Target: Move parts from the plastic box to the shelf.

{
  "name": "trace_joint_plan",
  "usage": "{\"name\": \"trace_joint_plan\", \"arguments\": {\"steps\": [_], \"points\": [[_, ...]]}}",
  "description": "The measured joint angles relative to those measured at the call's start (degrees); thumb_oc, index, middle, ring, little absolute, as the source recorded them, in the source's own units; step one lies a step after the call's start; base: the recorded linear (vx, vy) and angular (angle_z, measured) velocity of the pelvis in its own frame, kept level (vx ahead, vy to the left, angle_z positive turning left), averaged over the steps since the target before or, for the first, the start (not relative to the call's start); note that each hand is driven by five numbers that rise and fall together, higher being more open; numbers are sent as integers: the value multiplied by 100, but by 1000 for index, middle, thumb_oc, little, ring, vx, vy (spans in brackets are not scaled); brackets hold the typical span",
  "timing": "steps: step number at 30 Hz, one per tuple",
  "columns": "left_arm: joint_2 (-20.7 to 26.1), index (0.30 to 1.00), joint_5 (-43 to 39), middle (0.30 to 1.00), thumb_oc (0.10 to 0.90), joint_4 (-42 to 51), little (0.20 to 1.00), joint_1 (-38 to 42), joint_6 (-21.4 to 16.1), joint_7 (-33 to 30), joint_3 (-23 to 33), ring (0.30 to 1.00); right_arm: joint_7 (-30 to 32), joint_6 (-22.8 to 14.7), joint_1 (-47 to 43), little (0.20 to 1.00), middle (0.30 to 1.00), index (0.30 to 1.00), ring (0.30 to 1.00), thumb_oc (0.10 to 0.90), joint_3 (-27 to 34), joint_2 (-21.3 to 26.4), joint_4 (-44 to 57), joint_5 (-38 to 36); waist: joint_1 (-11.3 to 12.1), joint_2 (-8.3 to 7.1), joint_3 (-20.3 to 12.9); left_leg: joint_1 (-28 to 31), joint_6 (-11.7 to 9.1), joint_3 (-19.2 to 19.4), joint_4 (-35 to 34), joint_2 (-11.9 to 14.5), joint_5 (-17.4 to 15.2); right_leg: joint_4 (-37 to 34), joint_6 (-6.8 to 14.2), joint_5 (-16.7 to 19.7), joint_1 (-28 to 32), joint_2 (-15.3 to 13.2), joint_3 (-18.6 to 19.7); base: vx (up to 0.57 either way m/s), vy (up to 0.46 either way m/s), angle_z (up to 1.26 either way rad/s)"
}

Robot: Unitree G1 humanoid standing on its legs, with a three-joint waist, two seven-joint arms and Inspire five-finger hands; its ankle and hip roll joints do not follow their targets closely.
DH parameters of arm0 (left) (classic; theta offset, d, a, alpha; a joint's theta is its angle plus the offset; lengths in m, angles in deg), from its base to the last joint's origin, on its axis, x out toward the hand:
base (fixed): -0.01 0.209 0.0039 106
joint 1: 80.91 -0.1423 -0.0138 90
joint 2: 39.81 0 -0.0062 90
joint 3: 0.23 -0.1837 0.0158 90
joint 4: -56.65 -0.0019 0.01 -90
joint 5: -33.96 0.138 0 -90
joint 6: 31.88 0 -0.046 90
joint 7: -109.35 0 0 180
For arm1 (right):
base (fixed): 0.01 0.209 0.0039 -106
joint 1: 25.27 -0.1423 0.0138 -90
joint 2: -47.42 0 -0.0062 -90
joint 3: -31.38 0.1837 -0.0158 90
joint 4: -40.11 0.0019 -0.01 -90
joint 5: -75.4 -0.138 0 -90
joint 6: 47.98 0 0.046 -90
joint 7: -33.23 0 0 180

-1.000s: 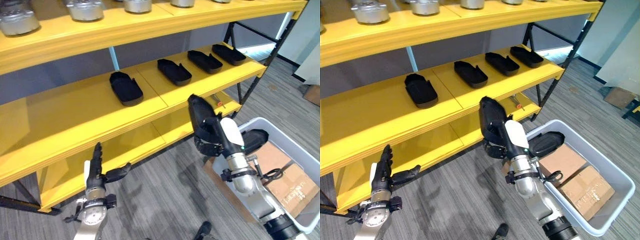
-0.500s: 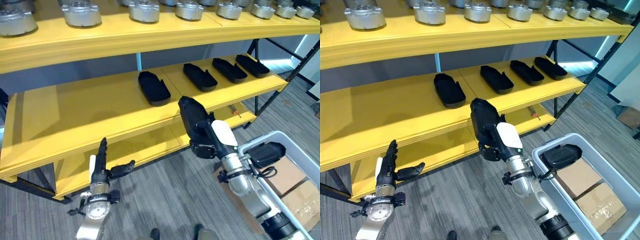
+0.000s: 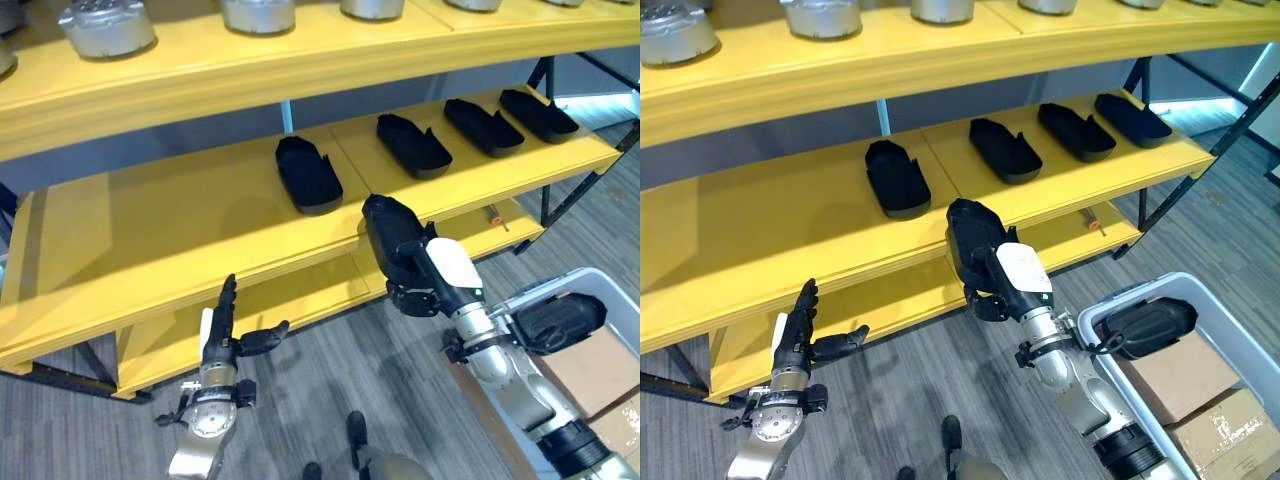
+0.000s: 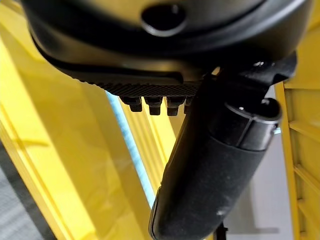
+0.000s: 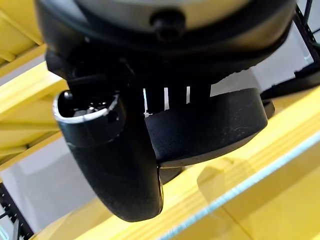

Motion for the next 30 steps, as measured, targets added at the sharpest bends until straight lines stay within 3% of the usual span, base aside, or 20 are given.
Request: {"name": "trace_joint_plan", "arguments": {"steps": [7,10,12,13,14,16,18,20,21,22,23,25,26,27,30], "points": [[-20,1000,-43,1000,900,71,1000,198,-3,42,-212,1000,37,-60,-19,300,300,300,300,400,401,150,68,6,18,-16,0,-257,-170,-539,363,69,-91,15,-145,-194,102,-25,-528,105,-95,46],[-19,1000,-97,1000,900,-17,1000,318,3,126,-333,1000,89,-87,-80,300,300,300,300,400,398,259,87,12,25,-85,44,-924,-394,-413,1642,-205,-207,109,-217,-280,101,-236,-816,-11,-28,63],[-17,1000,-108,1000,900,-23,1000,332,2,132,-377,1000,114,-117,-108,300,300,300,300,400,397,285,110,17,144,-71,76,-1296,-471,-245,2382,-224,-256,246,-246,-406,103,-262,-927,44,-28,39],[-13,1000,-117,1000,900,-24,1000,361,1,134,-399,1000,169,-147,-108,300,300,300,300,400,397,328,123,20,161,-90,125,-1675,-503,-72,3134,-195,-265,289,-380,-486,159,-271,-1057,75,-5,43],[0,1000,-120,1000,900,-28,1000,361,-7,137,-400,1000,205,-179,-110,300,300,300,300,400,398,334,136,22,177,-153,174,-1857,-504,78,3468,-107,-283,307,-524,-525,174,-298,-1106,134,36,49],[108,1000,-149,1000,900,-30,1000,377,-14,169,-368,1000,273,-200,-98,300,300,300,300,400,401,325,257,33,120,-283,248,-2056,-412,427,3271,429,-372,217,-616,-568,189,-301,-1323,168,113,44],[235,1000,-245,1000,900,-42,1000,385,-12,204,-339,1000,387,-229,-99,300,300,300,300,400,437,282,404,148,122,-464,343,-1931,-645,488,1781,1355,-179,133,-602,-574,190,-275,-1345,137,148,23],[203,1000,-273,1000,900,-137,1000,403,2,218,-348,1000,468,-218,-101,300,300,300,300,400,525,251,415,197,108,-360,391,-1661,-1098,521,397,2301,348,182,-597,-559,209,-144,-1333,141,221,5],[186,1000,-278,1000,900,-159,1000,397,12,217,-354,1000,469,-198,-99,300,300,300,300,400,555,254,414,228,113,-320,421,-1633,-1092,527,264,2477,453,209,-571,-564,224,-156,-1304,198,325,-7],[185,1000,-287,1000,900,-196,1000,387,16,218,-367,1000,471,-185,-101,300,300,300,300,400,607,257,414,242,111,-235,435,-1553,-1110,778,212,2601,554,187,-413,-562,276,-191,-1317,156,264,-16],[183,1000,-290,1000,900,-204,1000,358,17,219,-367,1000,479,-168,-98,300,300,300,300,400,631,272,414,246,80,-125,431,-1414,-1110,968,103,2596,673,131,-328,-545,362,-199,-1261,206,269,-31],[173,1000,-303,1000,900,-191,1000,377,16,218,-364,1000,480,-91,-93,300,300,300,300,400,715,334,419,293,77,140,418,-1056,-1025,970,-87,2193,821,-2,-110,-487,544,-288,-1176,227,280,-18],[128,1000,-306,1000,900,-102,1000,391,6,223,-332,1000,485,-59,31,300,300,300,300,400,896,475,506,304,30,373,383,-955,-911,895,-189,1867,1086,4,76,-503,609,-342,-1209,136,238,4],[141,1000,-308,1000,900,-58,1000,381,-10,216,-247,1000,511,-50,227,300,300,300,300,400,1003,459,579,334,98,273,340,-937,-995,987,-206,1693,1124,4,174,-510,617,-519,-1141,139,214,15],[243,1000,-312,1000,900,-39,1000,373,-7,191,-87,1000,514,-58,468,300,300,300,300,400,1061,437,705,409,139,33,206,-921,-808,991,-204,1193,1108,2,398,-466,618,-963,-1086,102,170,18]]}}
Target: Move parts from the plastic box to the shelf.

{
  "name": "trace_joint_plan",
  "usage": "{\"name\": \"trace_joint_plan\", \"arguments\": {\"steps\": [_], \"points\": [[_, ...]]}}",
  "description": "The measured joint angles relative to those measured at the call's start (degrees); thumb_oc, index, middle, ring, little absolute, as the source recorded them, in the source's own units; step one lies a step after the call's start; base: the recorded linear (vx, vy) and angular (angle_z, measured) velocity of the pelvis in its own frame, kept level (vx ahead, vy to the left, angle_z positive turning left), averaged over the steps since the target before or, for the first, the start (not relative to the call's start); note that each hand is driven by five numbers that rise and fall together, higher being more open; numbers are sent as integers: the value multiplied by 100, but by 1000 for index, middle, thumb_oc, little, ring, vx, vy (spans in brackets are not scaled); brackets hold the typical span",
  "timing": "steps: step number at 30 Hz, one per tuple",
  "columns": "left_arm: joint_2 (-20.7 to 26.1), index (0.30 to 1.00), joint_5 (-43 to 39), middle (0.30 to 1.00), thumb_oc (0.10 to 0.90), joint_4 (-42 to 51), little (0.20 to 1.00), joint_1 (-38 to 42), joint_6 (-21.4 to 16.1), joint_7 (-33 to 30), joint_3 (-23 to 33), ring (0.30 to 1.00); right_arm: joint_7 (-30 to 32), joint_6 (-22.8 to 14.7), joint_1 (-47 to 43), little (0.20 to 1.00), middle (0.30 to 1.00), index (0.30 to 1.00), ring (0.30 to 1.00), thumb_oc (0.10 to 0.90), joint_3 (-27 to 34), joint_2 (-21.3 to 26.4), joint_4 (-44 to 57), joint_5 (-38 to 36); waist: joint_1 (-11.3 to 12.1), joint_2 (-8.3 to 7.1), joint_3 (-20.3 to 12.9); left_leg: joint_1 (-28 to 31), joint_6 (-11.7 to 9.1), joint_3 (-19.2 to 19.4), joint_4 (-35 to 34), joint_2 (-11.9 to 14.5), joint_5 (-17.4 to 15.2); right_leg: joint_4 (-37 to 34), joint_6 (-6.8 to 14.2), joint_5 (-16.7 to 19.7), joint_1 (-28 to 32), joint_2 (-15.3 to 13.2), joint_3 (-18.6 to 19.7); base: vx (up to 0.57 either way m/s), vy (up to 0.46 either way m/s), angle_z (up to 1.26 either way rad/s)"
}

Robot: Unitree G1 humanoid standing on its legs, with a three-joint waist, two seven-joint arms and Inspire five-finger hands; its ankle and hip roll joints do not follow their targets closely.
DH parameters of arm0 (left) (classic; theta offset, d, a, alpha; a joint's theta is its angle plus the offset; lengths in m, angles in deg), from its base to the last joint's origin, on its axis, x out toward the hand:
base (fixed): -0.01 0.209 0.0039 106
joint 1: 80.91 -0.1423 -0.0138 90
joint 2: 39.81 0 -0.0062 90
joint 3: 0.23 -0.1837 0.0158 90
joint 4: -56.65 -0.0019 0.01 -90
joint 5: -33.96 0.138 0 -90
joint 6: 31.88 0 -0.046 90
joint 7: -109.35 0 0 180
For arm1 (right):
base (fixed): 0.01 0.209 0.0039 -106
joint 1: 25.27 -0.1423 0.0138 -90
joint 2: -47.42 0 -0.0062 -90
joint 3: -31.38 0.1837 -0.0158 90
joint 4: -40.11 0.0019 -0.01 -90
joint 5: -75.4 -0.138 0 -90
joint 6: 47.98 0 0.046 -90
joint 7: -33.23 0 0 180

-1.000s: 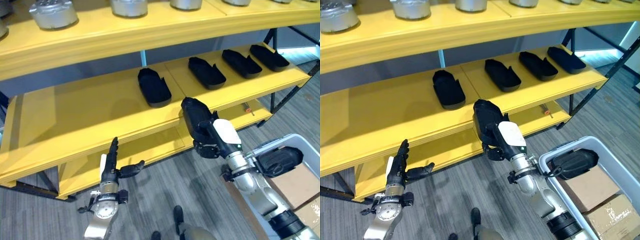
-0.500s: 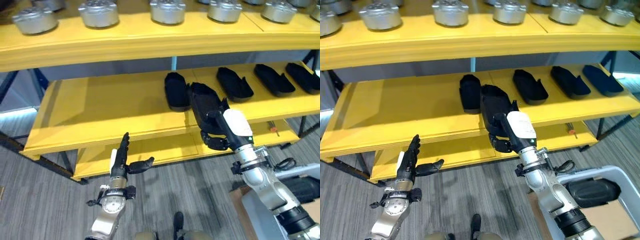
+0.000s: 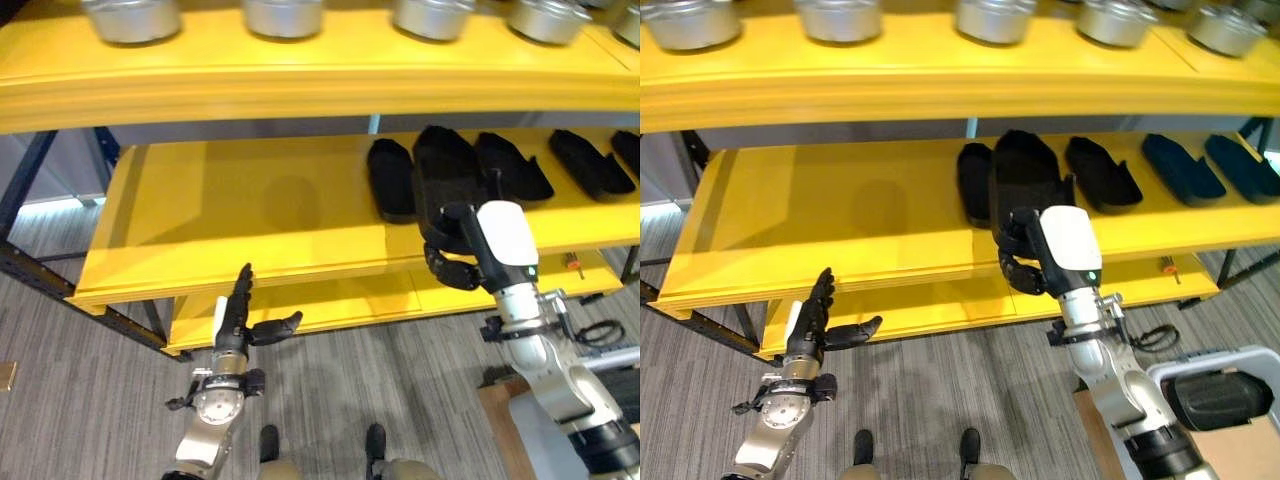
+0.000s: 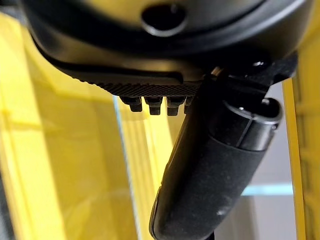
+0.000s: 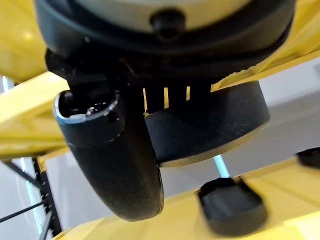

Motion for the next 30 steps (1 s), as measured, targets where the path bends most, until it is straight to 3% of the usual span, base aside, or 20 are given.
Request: {"name": "trace_joint_plan", "arguments": {"steps": [4,7,10,14,17,27,30], "points": [[31,1000,2,1000,900,34,1000,-1,0,-40,51,1000,-1,8,-20,300,300,300,300,400,-7,-186,22,45,184,-62,-39,84,205,-47,-4,-349,-121,-2,38,22,131,-342,1,85,156,21],[32,1000,3,1000,900,112,1000,-26,1,-72,54,1000,-16,-6,-152,300,300,300,300,400,-22,-189,21,59,352,-119,-71,63,287,-52,-5,-508,-167,-3,180,63,137,-502,8,67,108,8],[30,1000,3,1000,900,115,1000,-93,3,-70,67,1000,-66,50,-369,300,300,300,300,400,-83,-192,18,118,494,-297,-159,32,317,-85,-7,-557,-188,-6,299,-11,142,-555,-24,55,66,8],[33,1000,3,1000,900,119,1000,-244,3,-69,89,1000,-74,153,-507,300,300,300,300,400,-171,-213,-44,133,516,-475,-277,-80,300,-177,-8,-598,-165,-7,419,-111,108,-593,-137,29,36,12],[42,1000,3,1000,900,122,1000,-443,18,-70,105,1000,-89,242,-865,300,300,300,300,400,-478,-283,-601,159,642,-630,-377,-245,282,-195,-9,-589,-113,-10,457,-174,-11,-590,-156,13,-3,3],[157,1000,-21,1000,900,130,1000,-571,19,-73,108,1000,-289,373,-1310,300,300,300,300,400,-1184,-528,-1662,-317,982,-648,-364,-702,255,-437,3,-556,54,-11,438,-144,-341,-530,-374,-52,-32,12],[424,1000,-60,1000,900,134,1000,-331,12,-69,-145,1000,-285,392,-2098,300,300,300,300,400,-1487,-743,-2333,-571,998,-635,-155,-993,203,-469,130,-470,88,-11,386,-66,-571,-442,-398,-122,-50,-1]]}}
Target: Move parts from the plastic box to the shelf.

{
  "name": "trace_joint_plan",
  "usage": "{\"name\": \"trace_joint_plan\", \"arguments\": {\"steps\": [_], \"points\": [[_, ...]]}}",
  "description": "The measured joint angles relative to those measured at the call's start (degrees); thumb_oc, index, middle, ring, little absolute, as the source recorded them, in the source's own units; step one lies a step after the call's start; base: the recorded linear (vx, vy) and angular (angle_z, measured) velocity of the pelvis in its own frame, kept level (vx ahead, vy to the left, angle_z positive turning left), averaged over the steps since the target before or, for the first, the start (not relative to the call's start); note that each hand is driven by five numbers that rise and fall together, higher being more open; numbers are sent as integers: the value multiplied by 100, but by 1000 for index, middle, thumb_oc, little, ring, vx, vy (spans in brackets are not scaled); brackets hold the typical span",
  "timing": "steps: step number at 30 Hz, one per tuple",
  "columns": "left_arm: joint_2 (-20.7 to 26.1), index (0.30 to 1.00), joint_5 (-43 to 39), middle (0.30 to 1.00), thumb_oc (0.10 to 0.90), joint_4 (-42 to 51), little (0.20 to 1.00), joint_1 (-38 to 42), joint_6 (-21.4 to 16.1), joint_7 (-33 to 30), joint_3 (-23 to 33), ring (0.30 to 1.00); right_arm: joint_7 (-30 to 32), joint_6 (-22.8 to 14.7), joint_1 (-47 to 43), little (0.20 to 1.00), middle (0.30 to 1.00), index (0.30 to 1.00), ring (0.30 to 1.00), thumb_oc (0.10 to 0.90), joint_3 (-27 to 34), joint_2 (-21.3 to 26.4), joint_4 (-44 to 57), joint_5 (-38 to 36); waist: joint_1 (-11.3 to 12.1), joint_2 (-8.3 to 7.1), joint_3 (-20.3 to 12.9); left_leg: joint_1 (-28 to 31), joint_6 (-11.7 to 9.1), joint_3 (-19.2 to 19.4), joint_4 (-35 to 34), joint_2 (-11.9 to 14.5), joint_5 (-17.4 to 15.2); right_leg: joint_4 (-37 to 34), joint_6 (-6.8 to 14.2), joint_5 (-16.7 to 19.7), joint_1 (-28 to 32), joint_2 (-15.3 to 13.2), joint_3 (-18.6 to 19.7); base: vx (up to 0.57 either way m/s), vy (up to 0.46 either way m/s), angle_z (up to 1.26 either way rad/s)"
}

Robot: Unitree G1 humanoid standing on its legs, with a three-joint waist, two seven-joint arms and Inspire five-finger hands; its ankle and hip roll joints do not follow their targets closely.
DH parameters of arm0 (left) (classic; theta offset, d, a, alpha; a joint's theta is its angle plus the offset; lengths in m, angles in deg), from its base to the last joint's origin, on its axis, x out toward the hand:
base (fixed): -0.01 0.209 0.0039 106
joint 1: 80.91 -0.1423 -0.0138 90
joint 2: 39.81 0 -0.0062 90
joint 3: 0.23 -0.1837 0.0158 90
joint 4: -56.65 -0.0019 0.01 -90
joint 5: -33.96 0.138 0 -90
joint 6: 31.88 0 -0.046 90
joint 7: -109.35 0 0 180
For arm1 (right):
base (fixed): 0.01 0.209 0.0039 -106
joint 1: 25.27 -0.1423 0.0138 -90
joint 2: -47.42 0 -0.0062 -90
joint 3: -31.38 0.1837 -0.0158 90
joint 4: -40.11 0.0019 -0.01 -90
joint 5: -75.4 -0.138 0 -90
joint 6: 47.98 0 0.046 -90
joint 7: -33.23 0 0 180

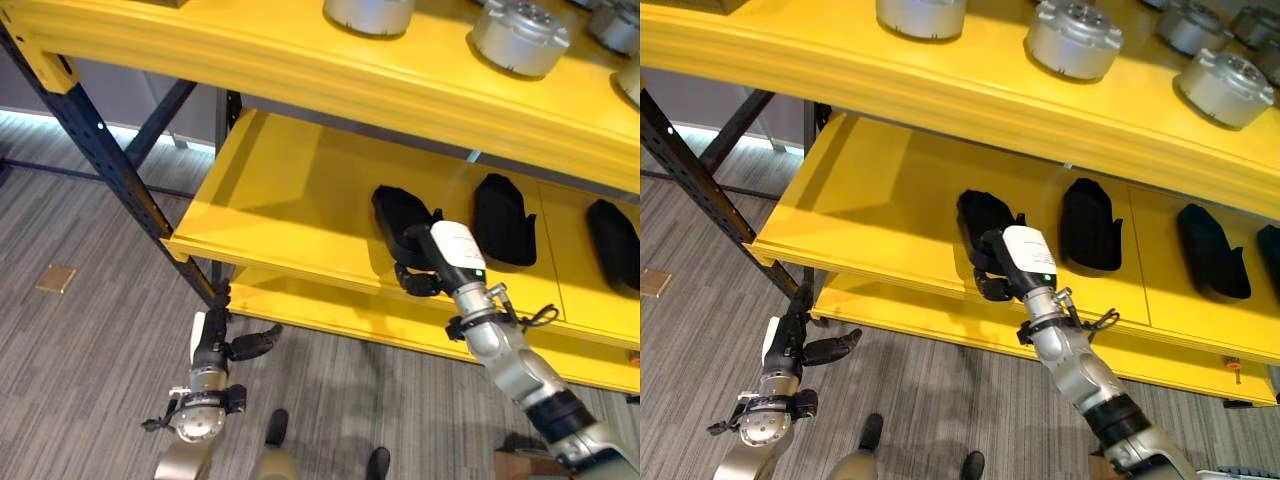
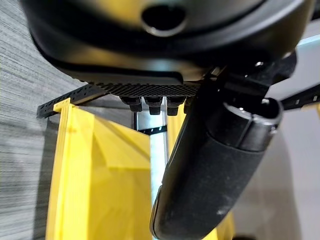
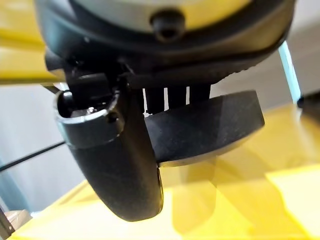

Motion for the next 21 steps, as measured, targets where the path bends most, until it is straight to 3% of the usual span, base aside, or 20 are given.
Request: {"name": "trace_joint_plan", "arguments": {"steps": [3,5,7,9,10,13,21], "points": [[4,1000,-173,1000,900,58,1000,229,-5,2,-125,1000,44,51,-633,300,300,300,300,400,-39,36,-292,-153,106,51,393,-188,-40,25,98,90,29,0,-45,75,-177,76,3,-243,-52,-10],[37,1000,-181,1000,900,59,1000,466,-39,-1,-244,1000,171,27,-1331,300,300,300,300,400,-133,151,-784,-239,109,168,734,-486,-60,-11,379,101,27,25,-69,125,-344,102,-28,-185,4,1],[24,1000,-180,1000,900,78,1000,823,-52,3,-365,1000,210,203,-2184,300,300,300,300,400,-173,455,-1057,-313,134,430,1238,-822,-56,-34,657,168,-2,286,-91,138,-648,118,-28,-182,28,0],[54,1000,-179,1000,900,89,1000,912,-90,-5,-380,1000,269,247,-2567,300,300,300,300,400,-174,634,-1068,-345,125,600,1507,-1109,-29,-71,923,153,-26,634,-129,57,-954,89,-14,-111,35,8],[42,1000,-182,1000,900,76,1000,1055,-123,-5,-378,1000,382,253,-2942,300,300,300,300,400,-150,877,-1134,-349,107,809,1827,-1344,4,-102,1212,122,-102,1089,-147,-115,-1217,22,-36,-40,24,15],[41,1000,-189,1000,900,64,1000,1054,-123,-21,-294,1000,429,347,-3063,300,300,300,300,400,-100,934,-1267,-403,109,869,1910,-1515,36,-129,1348,70,-138,1461,-138,-270,-1477,-87,-20,-24,21,11],[126,1000,-349,1000,900,63,1000,984,-140,-161,-72,1000,618,370,-3209,300,300,300,300,400,-99,916,-1284,-522,96,875,1915,-1535,106,4,1454,13,-199,1521,-128,-265,-1556,-176,130,-19,9,-5]]}}
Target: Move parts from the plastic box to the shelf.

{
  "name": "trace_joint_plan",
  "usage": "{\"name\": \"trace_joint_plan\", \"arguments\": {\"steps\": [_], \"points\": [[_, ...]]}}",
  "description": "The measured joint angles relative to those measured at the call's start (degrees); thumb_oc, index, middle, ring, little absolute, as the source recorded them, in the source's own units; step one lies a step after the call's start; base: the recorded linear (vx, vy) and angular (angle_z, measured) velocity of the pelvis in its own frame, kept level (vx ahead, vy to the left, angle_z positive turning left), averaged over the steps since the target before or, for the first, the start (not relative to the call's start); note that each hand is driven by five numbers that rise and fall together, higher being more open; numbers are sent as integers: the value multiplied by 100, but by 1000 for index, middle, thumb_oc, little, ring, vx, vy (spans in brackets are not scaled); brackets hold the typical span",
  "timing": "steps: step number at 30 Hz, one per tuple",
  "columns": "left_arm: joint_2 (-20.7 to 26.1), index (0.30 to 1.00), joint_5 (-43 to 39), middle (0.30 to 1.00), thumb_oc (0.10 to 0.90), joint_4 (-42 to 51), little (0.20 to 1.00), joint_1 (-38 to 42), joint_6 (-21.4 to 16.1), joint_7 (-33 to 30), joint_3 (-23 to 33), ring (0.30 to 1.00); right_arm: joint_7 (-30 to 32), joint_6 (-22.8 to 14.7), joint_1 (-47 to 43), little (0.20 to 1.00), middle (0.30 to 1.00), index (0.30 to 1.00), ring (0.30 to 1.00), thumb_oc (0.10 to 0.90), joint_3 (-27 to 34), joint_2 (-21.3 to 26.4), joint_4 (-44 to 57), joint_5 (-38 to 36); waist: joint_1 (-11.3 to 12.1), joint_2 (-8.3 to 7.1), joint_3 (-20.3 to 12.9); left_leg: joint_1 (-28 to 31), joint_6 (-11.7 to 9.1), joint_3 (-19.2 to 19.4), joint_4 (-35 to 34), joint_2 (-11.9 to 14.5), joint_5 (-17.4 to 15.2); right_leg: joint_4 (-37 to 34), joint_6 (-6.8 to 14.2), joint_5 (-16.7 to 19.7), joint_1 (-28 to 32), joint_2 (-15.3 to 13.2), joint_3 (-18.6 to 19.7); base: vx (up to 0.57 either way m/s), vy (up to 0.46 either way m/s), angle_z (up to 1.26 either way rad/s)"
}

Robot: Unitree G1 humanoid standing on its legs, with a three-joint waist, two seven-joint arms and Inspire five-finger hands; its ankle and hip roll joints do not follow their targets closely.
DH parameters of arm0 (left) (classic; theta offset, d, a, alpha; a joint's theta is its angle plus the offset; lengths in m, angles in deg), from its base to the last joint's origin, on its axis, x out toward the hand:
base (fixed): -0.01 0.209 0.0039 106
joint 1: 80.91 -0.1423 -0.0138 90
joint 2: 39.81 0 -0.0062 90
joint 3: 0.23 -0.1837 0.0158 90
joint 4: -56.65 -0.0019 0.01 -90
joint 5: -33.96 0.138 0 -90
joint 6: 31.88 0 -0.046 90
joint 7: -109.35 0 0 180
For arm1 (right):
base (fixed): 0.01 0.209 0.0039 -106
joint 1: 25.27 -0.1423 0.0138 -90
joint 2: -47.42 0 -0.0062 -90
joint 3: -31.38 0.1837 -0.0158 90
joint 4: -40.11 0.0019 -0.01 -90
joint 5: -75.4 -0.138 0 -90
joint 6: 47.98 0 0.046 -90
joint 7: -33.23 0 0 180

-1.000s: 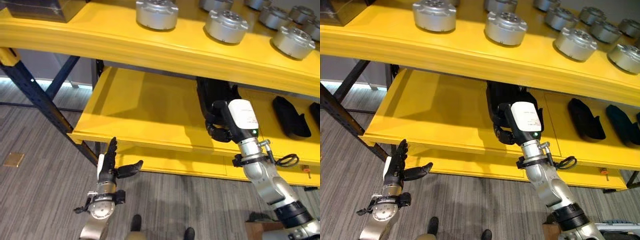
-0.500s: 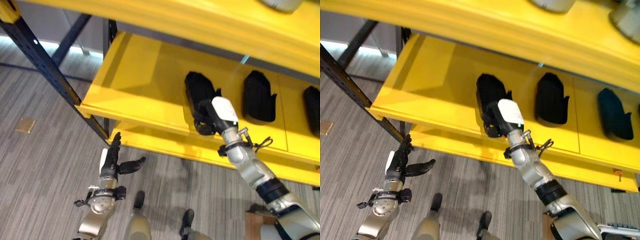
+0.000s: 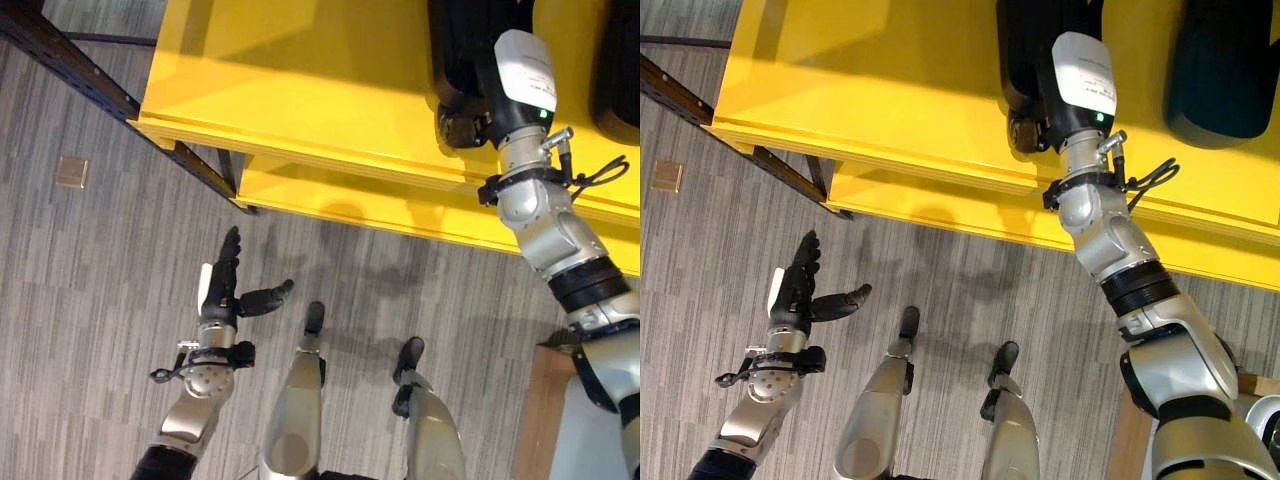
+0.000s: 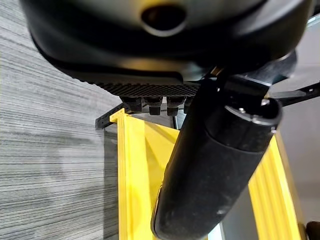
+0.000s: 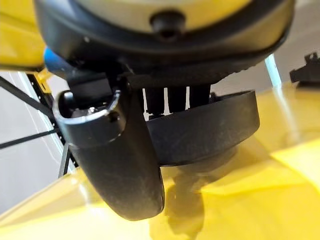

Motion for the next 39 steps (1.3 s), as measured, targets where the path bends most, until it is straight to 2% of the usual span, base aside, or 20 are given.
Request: {"name": "trace_joint_plan", "arguments": {"steps": [11,20,25,28,31,39], "points": [[-1,1000,-1,1000,900,11,1000,102,-28,0,-4,1000,44,49,-7,300,300,300,300,400,-1,-1,0,-51,-115,0,0,-36,5,-19,7,-18,-20,-32,2,1,1,-5,-16,3,-2,0],[0,1000,-2,1000,900,12,1000,87,-28,-2,-4,1000,44,120,-129,300,300,300,300,400,-1,-95,-19,-54,-31,0,0,-100,6,-106,18,-60,-18,-59,2,1,17,-28,-106,12,-6,5],[0,1000,-6,1000,900,12,1000,87,-29,-3,-4,1000,44,135,-198,300,300,300,300,400,-3,-263,-26,-101,35,0,-1,-113,4,-186,19,-72,-17,-103,2,-3,79,-27,-206,21,-12,8],[0,1000,-44,1000,900,29,1000,90,-34,-7,-3,1000,50,130,-390,300,300,300,300,400,-4,-465,-370,-216,89,1,-1,-124,3,-244,19,-94,-15,-139,2,-2,124,-34,-289,30,-9,9],[0,1000,-46,1000,900,31,1000,85,-52,-9,-5,1000,51,158,-403,300,300,300,300,400,-3,-484,-471,-256,180,1,-1,-142,1,-299,16,-112,-15,-195,6,0,164,-36,-334,36,-2,10],[0,1000,-51,1000,900,31,1000,77,-76,-16,-3,1000,62,171,-404,300,300,300,300,400,-3,-521,-471,-332,202,0,-1,-160,2,-348,18,-166,-15,-218,8,0,199,-73,-375,11,1,4]]}}
